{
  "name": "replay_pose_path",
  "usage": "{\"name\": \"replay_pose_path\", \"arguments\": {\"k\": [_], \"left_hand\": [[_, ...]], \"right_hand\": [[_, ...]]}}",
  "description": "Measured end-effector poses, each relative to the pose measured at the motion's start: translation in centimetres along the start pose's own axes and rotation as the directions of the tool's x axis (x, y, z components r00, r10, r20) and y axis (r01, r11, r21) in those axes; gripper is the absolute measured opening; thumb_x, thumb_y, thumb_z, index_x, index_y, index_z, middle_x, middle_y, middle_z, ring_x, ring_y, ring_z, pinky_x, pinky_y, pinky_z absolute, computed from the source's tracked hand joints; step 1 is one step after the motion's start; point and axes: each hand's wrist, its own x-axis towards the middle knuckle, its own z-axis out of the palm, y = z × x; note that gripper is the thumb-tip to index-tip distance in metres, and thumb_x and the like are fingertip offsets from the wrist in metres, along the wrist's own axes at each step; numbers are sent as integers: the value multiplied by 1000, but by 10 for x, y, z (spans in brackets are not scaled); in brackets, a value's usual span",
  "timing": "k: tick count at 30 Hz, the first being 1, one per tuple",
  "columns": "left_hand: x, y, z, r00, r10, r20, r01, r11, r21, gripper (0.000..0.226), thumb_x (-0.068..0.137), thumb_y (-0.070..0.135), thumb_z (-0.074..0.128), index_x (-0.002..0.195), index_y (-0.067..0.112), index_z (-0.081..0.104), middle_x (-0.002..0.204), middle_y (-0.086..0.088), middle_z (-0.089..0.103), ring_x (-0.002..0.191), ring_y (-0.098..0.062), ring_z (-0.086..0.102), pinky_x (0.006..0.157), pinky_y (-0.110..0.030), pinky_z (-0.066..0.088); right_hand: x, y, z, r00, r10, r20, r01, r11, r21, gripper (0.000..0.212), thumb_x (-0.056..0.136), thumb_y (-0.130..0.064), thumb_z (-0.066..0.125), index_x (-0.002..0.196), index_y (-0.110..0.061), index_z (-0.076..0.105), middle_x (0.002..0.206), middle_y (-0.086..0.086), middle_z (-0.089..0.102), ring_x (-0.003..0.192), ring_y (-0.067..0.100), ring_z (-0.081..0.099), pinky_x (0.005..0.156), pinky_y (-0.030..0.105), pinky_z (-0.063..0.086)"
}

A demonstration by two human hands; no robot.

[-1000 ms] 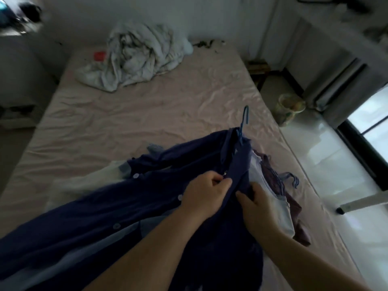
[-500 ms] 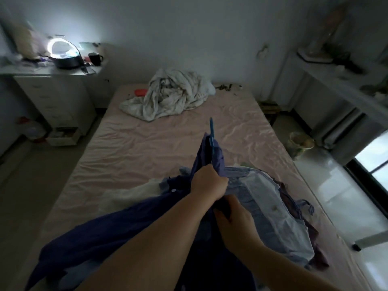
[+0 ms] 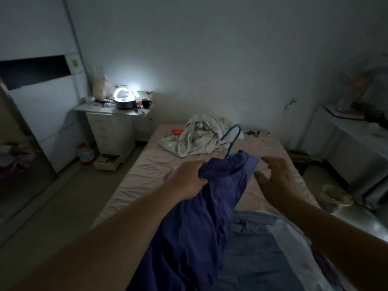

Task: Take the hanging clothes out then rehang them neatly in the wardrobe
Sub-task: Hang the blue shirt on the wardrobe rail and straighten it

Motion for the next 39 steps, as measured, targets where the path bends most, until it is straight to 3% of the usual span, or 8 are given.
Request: {"name": "replay_pose_path", "arguments": {"k": [3,8,13,20,24,28,32,39], "left_hand": [[-17,5,-30,993,-3,-122,16,995,102,12,91,32,49,86,21,53,94,6,58,90,-15,55,81,-32,45],[-52,25,-64,948,5,-318,64,977,205,18,88,31,54,99,17,59,104,0,62,98,-20,58,85,-37,47],[-86,47,-91,795,77,-602,163,929,333,24,90,35,53,111,25,60,108,5,61,103,-17,57,77,-28,40],[-134,62,-149,590,69,-804,231,940,250,19,85,32,62,101,24,68,101,0,66,92,-18,59,73,-29,44],[-168,63,-181,538,30,-842,232,955,183,17,81,32,68,96,24,69,90,8,64,84,-11,57,70,-26,43],[-208,43,-217,515,-57,-855,294,949,113,21,78,42,68,90,24,68,87,9,63,80,-9,57,63,-23,41],[-252,9,-241,546,-127,-828,352,932,89,17,85,44,59,86,28,64,88,8,63,75,-8,55,58,-18,36],[-345,-53,-303,500,-437,-748,329,895,-302,46,86,64,39,98,25,60,94,8,54,89,-17,53,83,-29,40]], "right_hand": [[27,-24,-25,971,-236,46,240,964,-116,49,91,-20,52,137,-10,40,141,15,40,131,28,33,100,24,17],[43,-65,-46,858,-370,356,431,896,-108,50,95,-37,43,142,-23,32,147,3,36,136,21,30,108,31,24],[43,-100,-69,798,-440,412,480,877,7,28,91,-41,49,104,-17,55,102,4,56,102,24,54,75,28,34],[46,-157,-94,707,-543,453,565,819,100,38,84,-56,50,86,-19,62,80,-2,59,82,18,55,72,30,41],[35,-189,-100,669,-625,403,577,778,249,24,80,-49,60,78,-26,62,78,-6,60,70,2,51,61,17,38],[14,-237,-96,721,-668,187,570,724,388,48,79,-43,66,79,5,61,68,7,55,61,14,46,55,26,33],[-15,-293,-89,705,-699,116,633,695,343,46,78,-45,65,64,-3,52,59,2,49,56,12,43,53,27,31],[-91,-414,-69,590,-808,5,793,580,189,43,79,-55,58,76,-12,58,67,-4,51,68,14,48,59,28,36]]}}
